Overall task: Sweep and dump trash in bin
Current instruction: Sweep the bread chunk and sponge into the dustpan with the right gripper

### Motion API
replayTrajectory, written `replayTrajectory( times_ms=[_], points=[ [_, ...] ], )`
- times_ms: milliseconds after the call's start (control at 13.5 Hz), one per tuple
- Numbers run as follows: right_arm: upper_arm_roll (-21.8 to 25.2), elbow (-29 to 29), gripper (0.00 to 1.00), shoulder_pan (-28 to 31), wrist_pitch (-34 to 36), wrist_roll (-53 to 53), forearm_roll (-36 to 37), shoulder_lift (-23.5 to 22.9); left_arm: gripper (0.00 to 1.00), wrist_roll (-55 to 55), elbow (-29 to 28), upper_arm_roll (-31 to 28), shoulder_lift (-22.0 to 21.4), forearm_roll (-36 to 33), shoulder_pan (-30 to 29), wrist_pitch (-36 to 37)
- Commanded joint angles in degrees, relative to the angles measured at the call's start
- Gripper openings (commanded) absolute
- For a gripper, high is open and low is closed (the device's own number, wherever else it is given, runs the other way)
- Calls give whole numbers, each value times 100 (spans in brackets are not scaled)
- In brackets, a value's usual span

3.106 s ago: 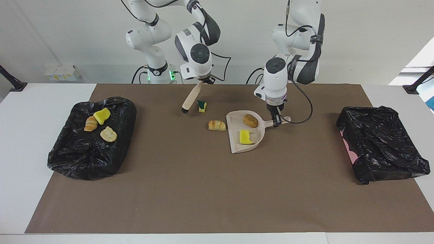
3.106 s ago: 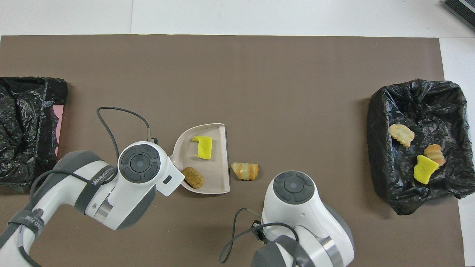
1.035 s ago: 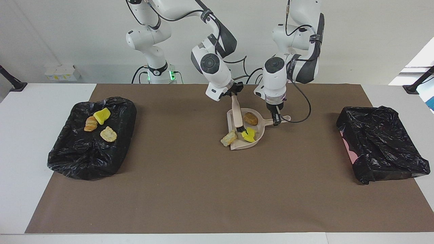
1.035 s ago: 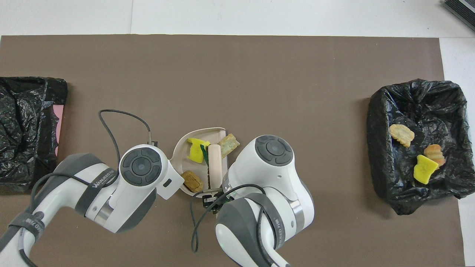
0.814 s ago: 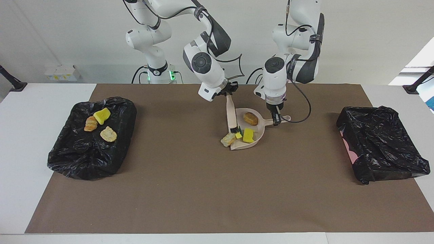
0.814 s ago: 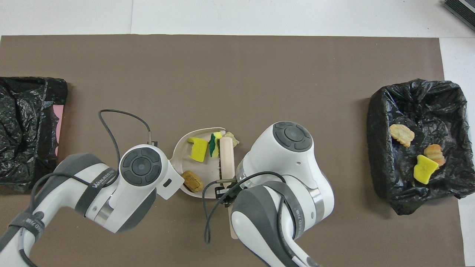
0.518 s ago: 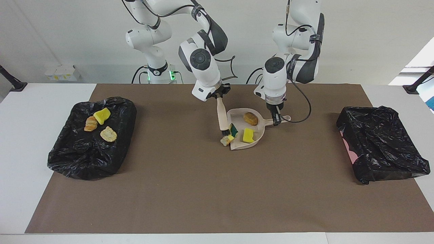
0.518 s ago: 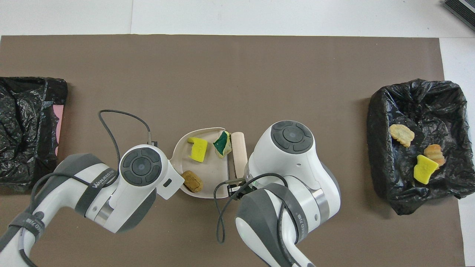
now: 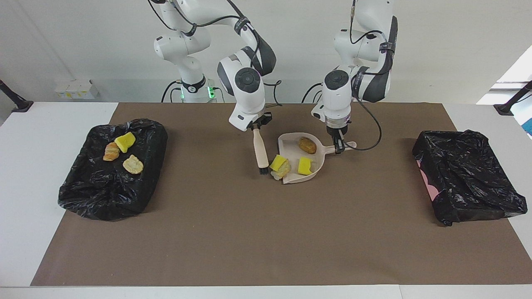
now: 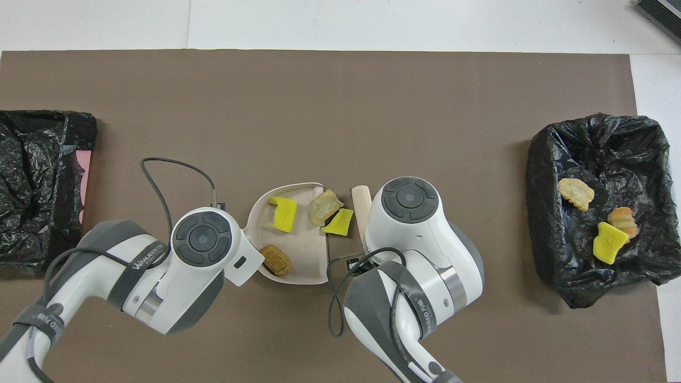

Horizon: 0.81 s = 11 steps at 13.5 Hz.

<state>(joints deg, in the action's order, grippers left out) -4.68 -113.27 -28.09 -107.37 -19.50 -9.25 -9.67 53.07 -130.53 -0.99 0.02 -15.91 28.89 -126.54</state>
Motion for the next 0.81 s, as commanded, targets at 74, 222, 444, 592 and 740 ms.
replayTrajectory(
  times_ms=[74,222,444,592,740],
  points=[
    [-77,-28,0,-64,-380,35,135,-228,0,-86,-165,-41,-81,-105,-15,15],
    [-77,41,0,-336,-591,-237,56,-421,0,-86,-165,-50,-81,-105,-33,15],
    [-112,199,0,-573,-689,-212,-434,-474,0,-86,-165,-50,-73,-105,-33,-11],
    [-112,411,0,-715,-689,-81,-1006,-518,0,-86,-157,-50,-73,-105,-33,6],
    [-103,429,0,-759,-724,26,-1192,-527,0,-86,-165,-50,-81,-105,-33,15]
  ],
)
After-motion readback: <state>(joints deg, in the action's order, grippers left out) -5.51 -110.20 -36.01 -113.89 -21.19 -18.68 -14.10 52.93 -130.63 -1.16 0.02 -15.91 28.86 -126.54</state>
